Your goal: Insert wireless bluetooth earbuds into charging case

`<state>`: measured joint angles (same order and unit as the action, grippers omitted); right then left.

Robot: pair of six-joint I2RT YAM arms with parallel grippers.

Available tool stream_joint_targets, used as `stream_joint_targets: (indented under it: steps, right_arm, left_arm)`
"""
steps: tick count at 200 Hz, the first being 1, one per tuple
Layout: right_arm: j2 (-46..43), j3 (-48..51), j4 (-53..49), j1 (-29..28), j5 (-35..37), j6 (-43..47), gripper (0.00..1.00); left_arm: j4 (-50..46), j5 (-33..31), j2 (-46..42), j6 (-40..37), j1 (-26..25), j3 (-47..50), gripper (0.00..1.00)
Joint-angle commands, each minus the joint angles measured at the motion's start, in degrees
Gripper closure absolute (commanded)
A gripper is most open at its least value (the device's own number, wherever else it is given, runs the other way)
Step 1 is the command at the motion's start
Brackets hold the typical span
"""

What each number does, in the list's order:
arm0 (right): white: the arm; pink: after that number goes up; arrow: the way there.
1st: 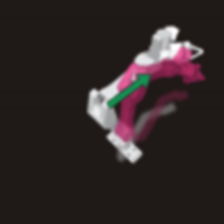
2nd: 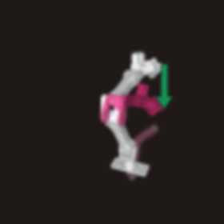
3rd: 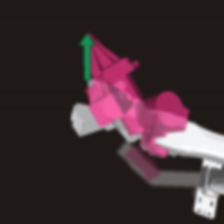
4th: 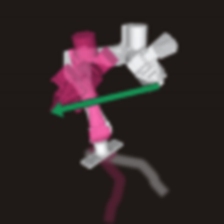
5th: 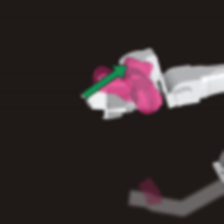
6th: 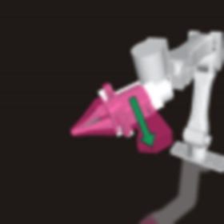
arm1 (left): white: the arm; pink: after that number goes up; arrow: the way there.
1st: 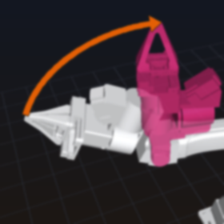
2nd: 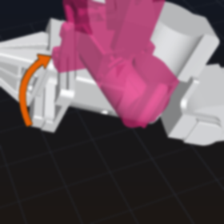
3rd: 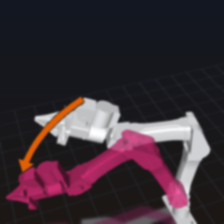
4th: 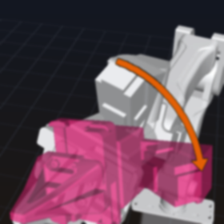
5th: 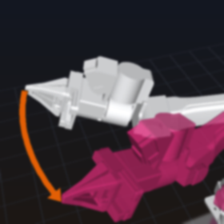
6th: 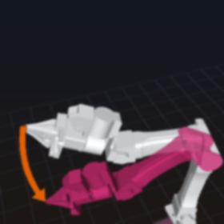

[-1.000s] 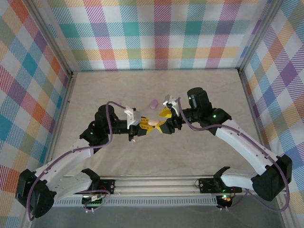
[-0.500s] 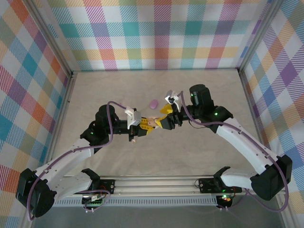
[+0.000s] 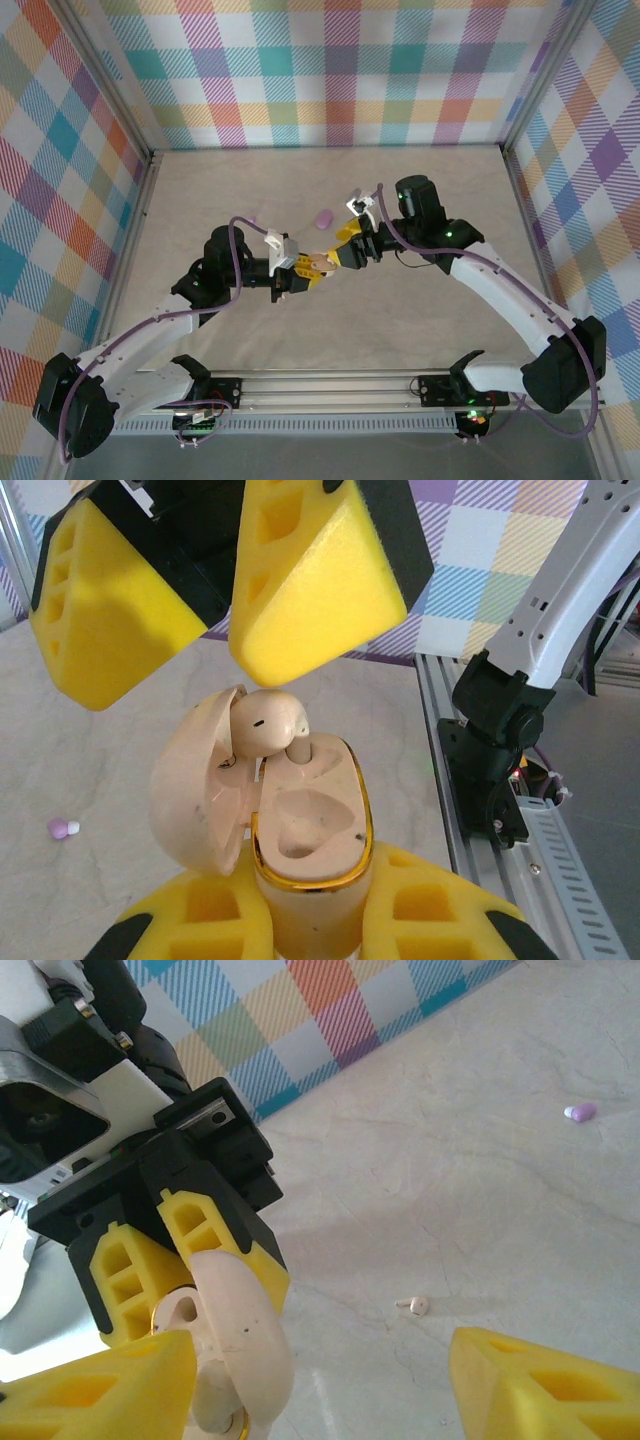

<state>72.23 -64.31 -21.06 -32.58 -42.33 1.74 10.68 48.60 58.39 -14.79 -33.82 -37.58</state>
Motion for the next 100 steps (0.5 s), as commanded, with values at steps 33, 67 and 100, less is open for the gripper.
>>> stream_joint_targets:
  steps: [33,67,100]
  right_arm:
    - [-1.4,-2.7,-0.7,0.3,1.3,-4.0,0.36]
    - [-5.0,-3.5,-3.3,0.3,12.8,-13.5,0.49]
    - [-4.5,-9.0,-13.3,-2.3,21.4,-18.5,0.60]
  left_arm:
    - [0.7,0.4,0.0,-0.1,0.1,0.2,1.00]
    - [-0.7,-1.7,0.0,0.2,0.1,0.1,1.00]
    - [-0.8,-2.8,0.7,0.7,0.1,0.1,1.00]
